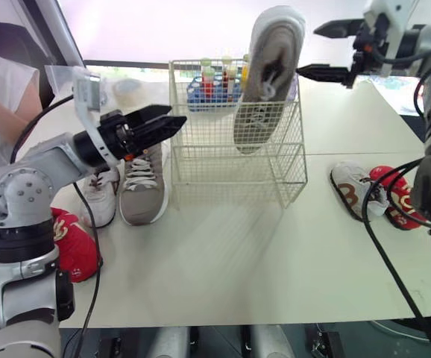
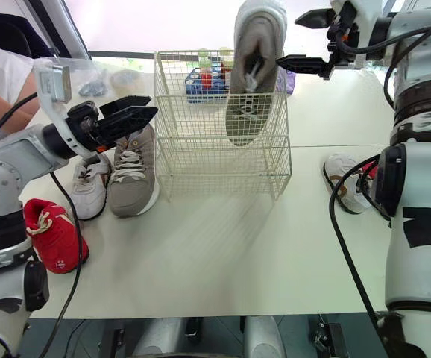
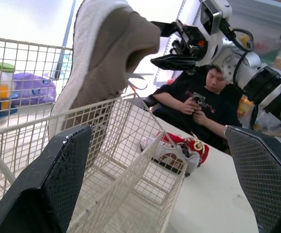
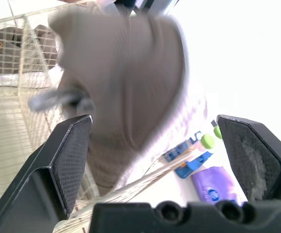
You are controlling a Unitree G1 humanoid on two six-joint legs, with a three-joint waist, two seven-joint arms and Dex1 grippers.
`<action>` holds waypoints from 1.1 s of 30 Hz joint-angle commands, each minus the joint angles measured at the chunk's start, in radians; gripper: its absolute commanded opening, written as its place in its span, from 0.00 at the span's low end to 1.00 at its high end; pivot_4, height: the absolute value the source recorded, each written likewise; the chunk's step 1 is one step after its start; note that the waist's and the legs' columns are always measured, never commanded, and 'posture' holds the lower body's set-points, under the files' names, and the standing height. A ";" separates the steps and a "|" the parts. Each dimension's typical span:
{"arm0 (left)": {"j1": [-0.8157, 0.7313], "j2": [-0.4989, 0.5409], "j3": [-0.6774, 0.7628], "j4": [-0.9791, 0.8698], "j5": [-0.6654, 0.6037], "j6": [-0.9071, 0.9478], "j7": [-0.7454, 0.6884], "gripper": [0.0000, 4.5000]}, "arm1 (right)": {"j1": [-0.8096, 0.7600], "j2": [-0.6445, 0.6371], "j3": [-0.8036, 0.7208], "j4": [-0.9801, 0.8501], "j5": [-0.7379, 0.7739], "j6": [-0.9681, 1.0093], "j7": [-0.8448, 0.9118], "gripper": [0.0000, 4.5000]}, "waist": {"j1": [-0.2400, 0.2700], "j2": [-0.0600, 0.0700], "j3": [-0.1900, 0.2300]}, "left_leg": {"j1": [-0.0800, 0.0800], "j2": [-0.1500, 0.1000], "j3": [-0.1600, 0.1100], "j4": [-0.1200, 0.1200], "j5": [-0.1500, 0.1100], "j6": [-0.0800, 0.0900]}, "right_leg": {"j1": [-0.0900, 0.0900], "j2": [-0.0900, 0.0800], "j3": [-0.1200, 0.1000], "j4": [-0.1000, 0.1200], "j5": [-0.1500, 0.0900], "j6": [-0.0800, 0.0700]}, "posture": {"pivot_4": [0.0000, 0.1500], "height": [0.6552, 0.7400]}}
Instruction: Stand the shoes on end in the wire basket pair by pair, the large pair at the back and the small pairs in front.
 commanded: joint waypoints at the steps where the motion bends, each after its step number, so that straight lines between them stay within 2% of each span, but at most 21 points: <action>1: -0.007 0.012 0.014 -0.031 0.003 -0.022 -0.005 1.00 | 0.011 -0.051 -0.029 -0.067 0.010 -0.013 -0.023 0.98 | 0.000 0.000 0.000 | 0.000 0.000 0.000 0.000 0.000 0.000 | 0.000 0.000 0.000 0.000 0.000 0.000 | 1.00 0.94; 6: -0.003 0.082 0.025 -0.003 0.081 -0.053 -0.015 1.00 | 0.092 -0.109 -0.069 -0.231 0.077 0.045 0.044 0.98 | 0.002 0.000 0.000 | 0.000 0.000 0.000 0.000 0.000 0.000 | 0.000 0.000 0.000 0.000 0.000 0.000 | 1.00 0.94; 9: -0.039 0.196 0.006 0.115 0.229 -0.115 -0.002 1.00 | 0.287 -0.126 -0.121 -0.634 0.225 0.246 0.103 0.98 | -0.002 0.000 0.000 | 0.001 0.001 0.000 0.000 0.000 0.001 | 0.000 0.001 0.000 0.000 0.000 0.000 | 1.00 0.94; 12: -0.114 0.246 -0.056 0.285 0.370 -0.168 0.031 1.00 | 0.466 -0.121 -0.155 -1.007 0.344 0.428 0.057 0.98 | 0.001 0.000 0.000 | 0.002 0.002 0.000 0.000 0.000 0.001 | 0.000 0.000 0.001 0.002 0.000 0.000 | 1.00 0.94; 14: -0.165 0.251 -0.104 0.395 0.454 -0.204 0.033 1.00 | 0.548 -0.111 -0.166 -1.180 0.395 0.509 0.007 0.98 | 0.007 0.000 0.000 | 0.004 0.002 0.000 0.001 0.000 0.001 | 0.001 0.000 0.000 0.005 0.000 0.000 | 1.00 0.94; 17: -0.266 0.199 -0.177 0.612 0.575 -0.251 0.065 1.00 | 0.617 -0.077 -0.174 -1.365 0.461 0.615 -0.089 0.98 | 0.011 0.000 -0.001 | 0.005 0.001 0.000 0.003 0.001 0.002 | 0.003 -0.001 0.000 0.006 0.000 0.000 | 1.00 0.94; 22: -0.382 0.115 -0.240 0.902 0.706 -0.356 0.041 1.00 | 0.659 -0.069 -0.180 -1.497 0.521 0.696 -0.179 0.98 | 0.013 -0.003 -0.001 | 0.003 0.000 0.000 0.009 0.000 0.005 | 0.005 -0.002 0.000 0.006 0.000 0.000 | 1.00 0.94; 26: -0.463 0.031 -0.223 1.150 0.757 -0.475 0.040 1.00 | 0.668 -0.075 -0.205 -1.573 0.589 0.756 -0.231 0.98 | 0.021 -0.003 -0.001 | 0.002 0.000 0.000 0.010 -0.001 0.005 | 0.004 -0.003 0.000 0.006 0.000 0.001 | 1.00 0.94; 33: -0.490 -0.043 -0.207 1.349 0.838 -0.591 0.086 1.00 | 0.691 -0.093 -0.206 -1.627 0.625 0.789 -0.290 0.98 | 0.021 -0.003 -0.001 | -0.001 0.000 0.000 0.010 -0.001 0.006 | 0.001 -0.003 0.000 0.006 0.001 0.001 | 1.00 0.94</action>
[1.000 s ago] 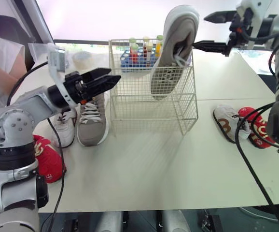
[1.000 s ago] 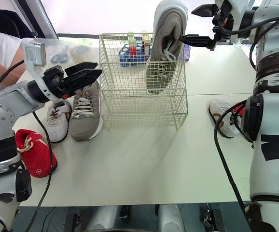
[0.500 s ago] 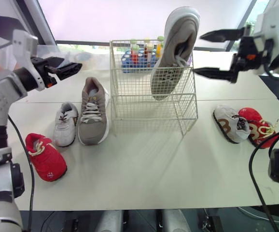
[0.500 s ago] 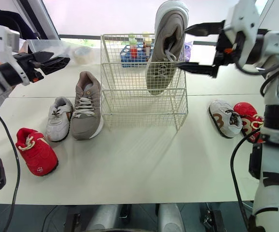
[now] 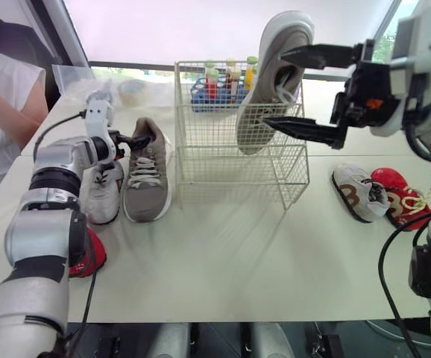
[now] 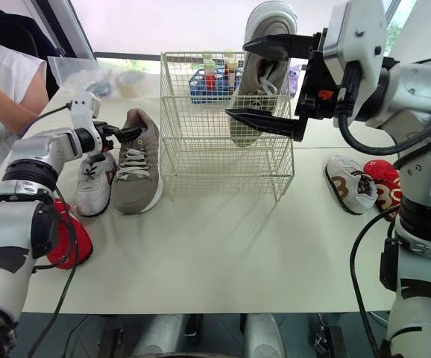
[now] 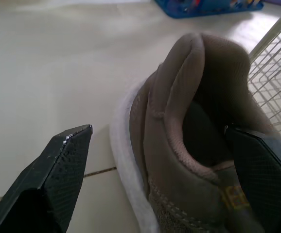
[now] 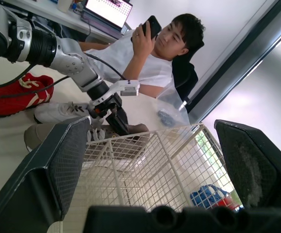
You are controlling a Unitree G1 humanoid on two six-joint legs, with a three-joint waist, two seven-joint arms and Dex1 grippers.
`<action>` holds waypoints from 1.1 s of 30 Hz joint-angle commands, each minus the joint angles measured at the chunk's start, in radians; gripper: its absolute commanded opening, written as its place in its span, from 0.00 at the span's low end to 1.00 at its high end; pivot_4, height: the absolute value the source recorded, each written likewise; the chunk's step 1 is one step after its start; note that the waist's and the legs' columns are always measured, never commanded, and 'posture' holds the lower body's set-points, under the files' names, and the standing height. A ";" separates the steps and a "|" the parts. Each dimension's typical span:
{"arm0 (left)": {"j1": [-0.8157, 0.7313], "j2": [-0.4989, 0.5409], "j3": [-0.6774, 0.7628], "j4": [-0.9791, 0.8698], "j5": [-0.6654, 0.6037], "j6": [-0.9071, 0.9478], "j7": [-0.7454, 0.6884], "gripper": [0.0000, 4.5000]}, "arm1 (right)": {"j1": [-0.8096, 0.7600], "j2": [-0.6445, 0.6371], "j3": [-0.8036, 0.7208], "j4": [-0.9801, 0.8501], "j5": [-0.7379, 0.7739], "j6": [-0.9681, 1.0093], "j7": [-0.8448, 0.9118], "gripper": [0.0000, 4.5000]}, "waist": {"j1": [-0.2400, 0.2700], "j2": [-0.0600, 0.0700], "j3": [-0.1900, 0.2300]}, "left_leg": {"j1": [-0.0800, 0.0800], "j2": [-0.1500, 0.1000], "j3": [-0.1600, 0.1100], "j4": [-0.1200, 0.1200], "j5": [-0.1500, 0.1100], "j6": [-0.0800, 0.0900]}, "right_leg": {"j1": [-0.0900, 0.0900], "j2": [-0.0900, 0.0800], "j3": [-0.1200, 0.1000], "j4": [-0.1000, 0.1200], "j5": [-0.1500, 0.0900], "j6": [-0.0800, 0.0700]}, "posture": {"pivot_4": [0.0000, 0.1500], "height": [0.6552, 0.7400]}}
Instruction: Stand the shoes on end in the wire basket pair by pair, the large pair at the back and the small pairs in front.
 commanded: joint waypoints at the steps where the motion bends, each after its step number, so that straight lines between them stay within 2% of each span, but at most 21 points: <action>1: -0.028 -0.009 0.022 0.051 0.043 -0.057 0.042 1.00 | -0.005 -0.024 -0.029 -0.042 0.024 0.005 -0.033 0.98 | 0.003 0.000 0.000 | 0.000 0.000 0.000 0.000 0.000 0.000 | 0.000 0.000 0.000 0.000 0.000 0.000 | 1.00 0.94; 4: -0.031 -0.017 0.043 0.073 0.052 -0.078 0.079 0.81 | 0.002 -0.029 -0.024 -0.051 0.026 0.009 -0.049 1.00 | 0.005 0.000 0.000 | 0.000 0.000 0.000 0.002 -0.001 0.001 | 0.001 0.000 0.000 0.000 0.000 0.001 | 1.00 0.94; 10: -0.068 -0.021 0.111 0.079 0.039 -0.100 0.132 0.13 | 0.016 -0.034 -0.022 -0.057 0.030 0.009 -0.072 1.00 | 0.005 0.000 0.000 | 0.000 0.000 0.000 0.005 -0.001 0.001 | 0.001 0.000 0.000 0.001 0.002 0.001 | 1.00 0.94; 11: -0.077 -0.022 0.123 0.077 0.035 -0.103 0.141 0.04 | 0.018 -0.035 -0.020 -0.056 0.029 0.007 -0.073 1.00 | 0.005 0.000 0.000 | -0.001 0.000 0.000 0.005 -0.001 0.001 | 0.001 0.000 0.000 0.001 0.002 0.001 | 1.00 0.94; 12: -0.090 -0.023 0.135 0.072 0.030 -0.106 0.145 0.01 | 0.018 -0.035 -0.019 -0.054 0.029 0.005 -0.075 1.00 | 0.005 0.000 0.000 | -0.001 0.001 0.000 0.005 -0.001 0.001 | 0.001 0.000 0.000 0.001 0.002 0.001 | 1.00 0.94; 20: -0.199 -0.010 0.261 -0.002 -0.034 -0.154 0.244 0.01 | 0.004 -0.031 0.004 -0.038 0.019 -0.007 -0.078 1.00 | 0.010 -0.003 0.001 | -0.011 0.000 -0.001 0.008 -0.001 0.001 | -0.006 0.000 -0.001 0.000 0.004 0.004 | 1.00 0.94; 27: -0.283 -0.004 0.337 -0.223 -0.097 -0.200 0.310 0.01 | -0.019 -0.026 0.025 -0.013 0.009 -0.022 -0.079 1.00 | 0.008 -0.003 0.002 | -0.011 0.000 -0.001 0.007 -0.001 0.002 | -0.006 0.001 -0.001 -0.001 0.005 0.004 | 1.00 0.94; 33: -0.371 -0.059 0.356 -0.318 -0.113 -0.390 0.339 0.01 | -0.034 -0.022 0.034 -0.005 0.007 -0.027 -0.086 1.00 | 0.010 -0.003 0.002 | -0.011 0.000 -0.001 0.008 -0.001 0.002 | -0.006 0.001 -0.001 -0.001 0.005 0.004 | 1.00 0.94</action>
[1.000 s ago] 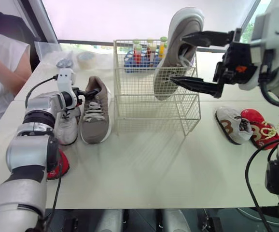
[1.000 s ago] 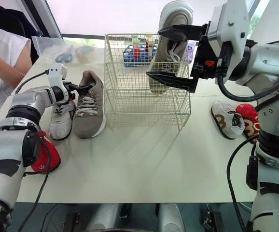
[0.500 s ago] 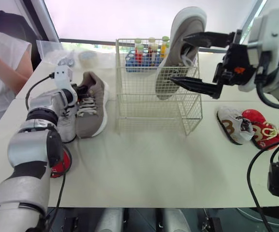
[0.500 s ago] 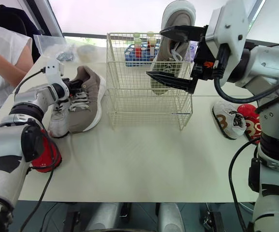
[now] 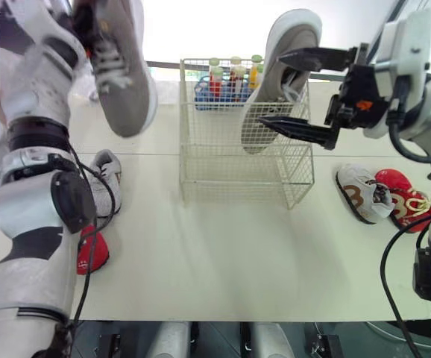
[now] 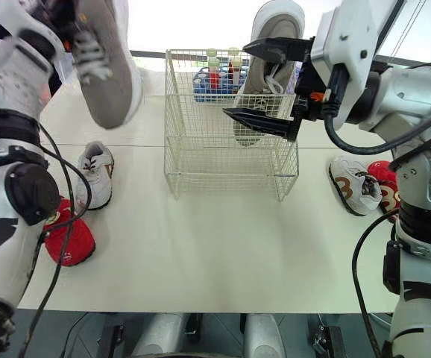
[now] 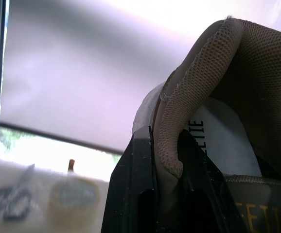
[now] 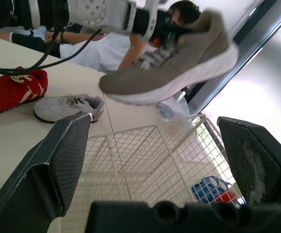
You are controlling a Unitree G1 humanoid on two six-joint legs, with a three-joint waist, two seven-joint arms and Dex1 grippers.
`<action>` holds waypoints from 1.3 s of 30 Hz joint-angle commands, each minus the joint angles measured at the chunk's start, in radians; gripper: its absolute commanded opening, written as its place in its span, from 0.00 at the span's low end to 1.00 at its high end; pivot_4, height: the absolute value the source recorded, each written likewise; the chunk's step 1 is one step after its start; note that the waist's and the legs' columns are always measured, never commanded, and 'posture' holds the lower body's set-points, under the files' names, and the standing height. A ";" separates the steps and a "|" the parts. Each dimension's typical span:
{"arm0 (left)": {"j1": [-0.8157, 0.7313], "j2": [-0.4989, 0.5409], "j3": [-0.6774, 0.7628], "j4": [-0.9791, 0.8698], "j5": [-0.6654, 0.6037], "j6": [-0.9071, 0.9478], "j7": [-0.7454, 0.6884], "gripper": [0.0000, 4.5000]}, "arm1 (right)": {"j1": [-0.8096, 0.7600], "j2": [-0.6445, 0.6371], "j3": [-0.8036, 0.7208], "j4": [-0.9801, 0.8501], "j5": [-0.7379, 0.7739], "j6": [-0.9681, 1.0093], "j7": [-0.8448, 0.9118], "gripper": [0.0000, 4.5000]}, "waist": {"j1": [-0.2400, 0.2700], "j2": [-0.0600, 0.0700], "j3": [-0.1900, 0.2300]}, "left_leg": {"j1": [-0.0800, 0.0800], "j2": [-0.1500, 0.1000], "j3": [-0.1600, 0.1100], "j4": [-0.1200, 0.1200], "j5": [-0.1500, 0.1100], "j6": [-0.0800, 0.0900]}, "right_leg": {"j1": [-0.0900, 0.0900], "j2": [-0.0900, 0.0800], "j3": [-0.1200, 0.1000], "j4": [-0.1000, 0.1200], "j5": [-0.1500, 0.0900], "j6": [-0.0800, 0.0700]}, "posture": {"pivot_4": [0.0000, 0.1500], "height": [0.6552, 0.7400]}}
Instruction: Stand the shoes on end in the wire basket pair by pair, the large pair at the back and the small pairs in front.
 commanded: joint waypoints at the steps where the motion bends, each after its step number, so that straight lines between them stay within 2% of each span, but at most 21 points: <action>1: -0.103 -0.043 0.004 -0.090 -0.015 -0.204 0.006 0.01 | -0.034 -0.006 -0.015 -0.006 -0.002 -0.017 -0.014 1.00 | 0.003 0.000 0.000 | 0.000 0.000 0.000 0.000 0.000 0.000 | 0.000 0.000 0.000 0.000 0.000 0.000 | 1.00 0.94; 7: -0.165 -0.202 -0.049 -0.015 0.071 -0.626 0.043 0.01 | -0.024 -0.014 -0.029 -0.032 0.007 -0.003 -0.038 1.00 | 0.004 -0.001 0.000 | 0.000 -0.001 0.001 0.001 0.000 0.003 | 0.004 0.000 -0.001 -0.008 0.004 0.005 | 1.00 0.94; 17: -0.174 -0.372 -0.163 0.177 0.250 -1.038 0.181 0.01 | 0.004 -0.035 -0.054 -0.093 0.025 0.030 -0.090 1.00 | 0.003 -0.001 0.000 | 0.000 -0.001 0.003 0.001 0.000 0.006 | 0.004 0.001 0.000 -0.009 0.005 0.007 | 1.00 0.94; 25: -0.132 -0.404 -0.268 0.260 0.451 -1.177 0.425 0.01 | 0.018 -0.052 -0.077 -0.140 0.049 0.070 -0.129 1.00 | 0.001 -0.001 0.000 | 0.000 -0.001 0.005 0.001 -0.001 0.007 | 0.004 0.000 0.001 -0.009 0.006 0.007 | 1.00 0.94; 32: -0.105 -0.397 -0.386 0.295 0.645 -1.183 0.681 0.01 | 0.025 -0.078 -0.098 -0.187 0.085 0.117 -0.163 1.00 | 0.005 -0.001 0.000 | 0.000 -0.001 0.005 0.002 -0.001 0.007 | 0.004 0.000 0.001 -0.009 0.006 0.008 | 1.00 0.94; 39: -0.098 -0.393 -0.476 0.315 0.763 -1.159 0.858 0.01 | 0.015 -0.107 -0.108 -0.212 0.116 0.157 -0.185 1.00 | 0.005 -0.001 0.000 | 0.000 -0.001 0.005 0.002 -0.002 0.008 | 0.005 0.000 0.001 -0.009 0.006 0.008 | 1.00 0.94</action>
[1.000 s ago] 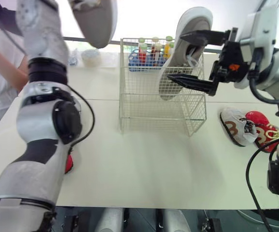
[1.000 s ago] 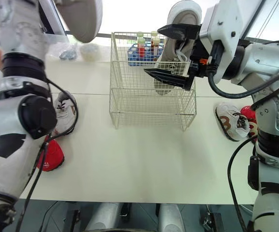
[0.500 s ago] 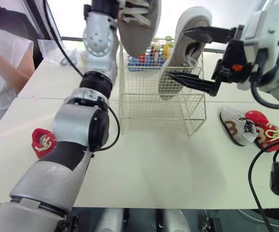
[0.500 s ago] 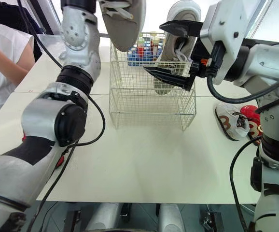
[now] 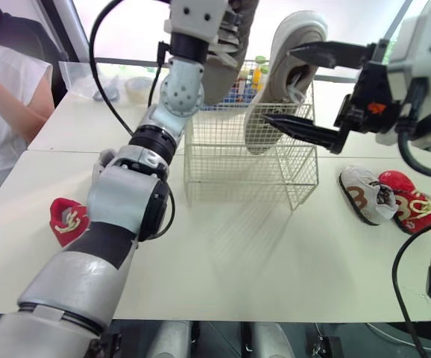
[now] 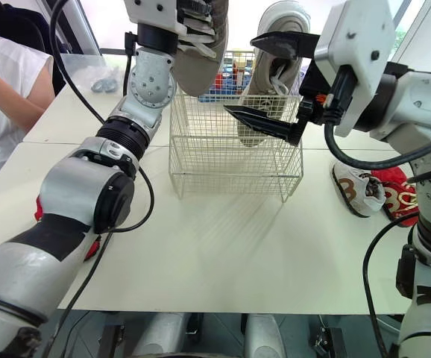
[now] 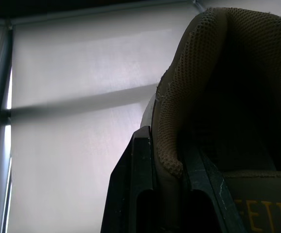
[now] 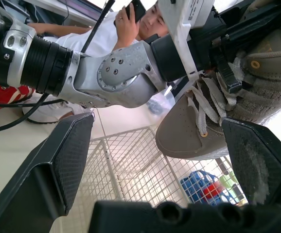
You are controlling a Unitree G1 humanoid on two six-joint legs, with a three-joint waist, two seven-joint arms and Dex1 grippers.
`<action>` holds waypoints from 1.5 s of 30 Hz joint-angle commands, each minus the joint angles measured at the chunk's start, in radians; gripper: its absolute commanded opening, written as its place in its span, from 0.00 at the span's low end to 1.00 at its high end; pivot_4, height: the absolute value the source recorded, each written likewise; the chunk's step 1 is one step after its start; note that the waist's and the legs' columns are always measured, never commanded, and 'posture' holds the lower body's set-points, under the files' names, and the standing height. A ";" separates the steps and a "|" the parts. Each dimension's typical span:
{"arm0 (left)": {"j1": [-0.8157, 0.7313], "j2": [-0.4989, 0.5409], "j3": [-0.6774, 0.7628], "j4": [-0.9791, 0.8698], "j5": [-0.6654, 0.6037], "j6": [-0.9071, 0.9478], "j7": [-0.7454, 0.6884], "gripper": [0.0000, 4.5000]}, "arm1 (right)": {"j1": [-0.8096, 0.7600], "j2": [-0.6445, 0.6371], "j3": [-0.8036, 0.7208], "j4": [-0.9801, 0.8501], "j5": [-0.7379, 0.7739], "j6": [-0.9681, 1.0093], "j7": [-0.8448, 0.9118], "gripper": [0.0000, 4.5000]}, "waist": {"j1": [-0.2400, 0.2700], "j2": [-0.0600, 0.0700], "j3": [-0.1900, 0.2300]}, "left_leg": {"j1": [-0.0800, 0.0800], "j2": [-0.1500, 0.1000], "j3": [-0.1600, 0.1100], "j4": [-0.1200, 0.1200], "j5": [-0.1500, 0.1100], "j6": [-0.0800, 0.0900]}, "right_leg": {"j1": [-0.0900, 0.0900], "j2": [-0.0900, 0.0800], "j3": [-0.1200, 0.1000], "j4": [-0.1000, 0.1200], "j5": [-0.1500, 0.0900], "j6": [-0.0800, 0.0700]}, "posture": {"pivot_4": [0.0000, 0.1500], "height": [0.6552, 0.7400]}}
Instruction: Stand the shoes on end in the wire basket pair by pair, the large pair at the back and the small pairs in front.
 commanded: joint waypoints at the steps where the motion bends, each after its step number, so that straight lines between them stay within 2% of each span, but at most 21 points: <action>1: -0.018 0.006 -0.048 -0.002 0.062 0.002 0.088 0.01 | -0.022 -0.032 -0.044 -0.031 0.025 0.013 -0.016 1.00 | 0.000 0.000 0.000 | 0.000 0.000 0.000 0.000 0.000 0.000 | 0.000 0.000 0.000 0.000 0.000 0.000 | 1.00 0.94; 18: -0.154 0.070 -0.277 0.012 0.347 0.040 0.580 0.01 | -0.050 -0.115 -0.068 -0.079 0.105 0.089 -0.065 1.00 | 0.000 0.000 0.000 | -0.002 0.000 0.000 0.000 -0.001 0.001 | -0.001 -0.001 0.000 -0.002 0.000 0.000 | 1.00 0.94; 31: -0.064 0.008 -0.290 0.049 0.326 0.107 0.592 0.01 | -0.101 -0.205 -0.096 -0.101 0.227 0.232 -0.111 1.00 | 0.000 0.000 0.000 | -0.002 0.000 0.001 0.001 -0.001 0.001 | -0.001 -0.002 0.000 -0.002 0.000 0.000 | 1.00 0.94; 35: -0.016 -0.022 -0.279 0.057 0.304 0.140 0.555 0.01 | -0.153 -0.235 -0.089 -0.088 0.290 0.297 -0.139 1.00 | 0.000 0.000 0.000 | -0.002 0.000 0.001 0.000 -0.002 0.000 | -0.001 -0.003 0.001 -0.002 0.000 0.000 | 1.00 0.94; 40: 0.072 -0.070 -0.211 0.063 0.200 0.155 0.375 0.01 | -0.173 -0.244 -0.084 -0.098 0.334 0.346 -0.183 1.00 | -0.001 0.000 0.000 | -0.002 0.000 0.001 0.001 -0.002 0.000 | -0.001 -0.004 0.001 -0.002 0.000 0.000 | 1.00 0.94; 45: 0.125 -0.123 0.008 0.053 -0.070 0.196 0.065 0.01 | -0.139 -0.233 -0.084 -0.097 0.314 0.320 -0.192 1.00 | -0.002 0.000 -0.001 | -0.002 0.001 0.002 0.000 -0.002 0.002 | -0.002 -0.004 0.001 -0.002 0.000 0.000 | 1.00 0.94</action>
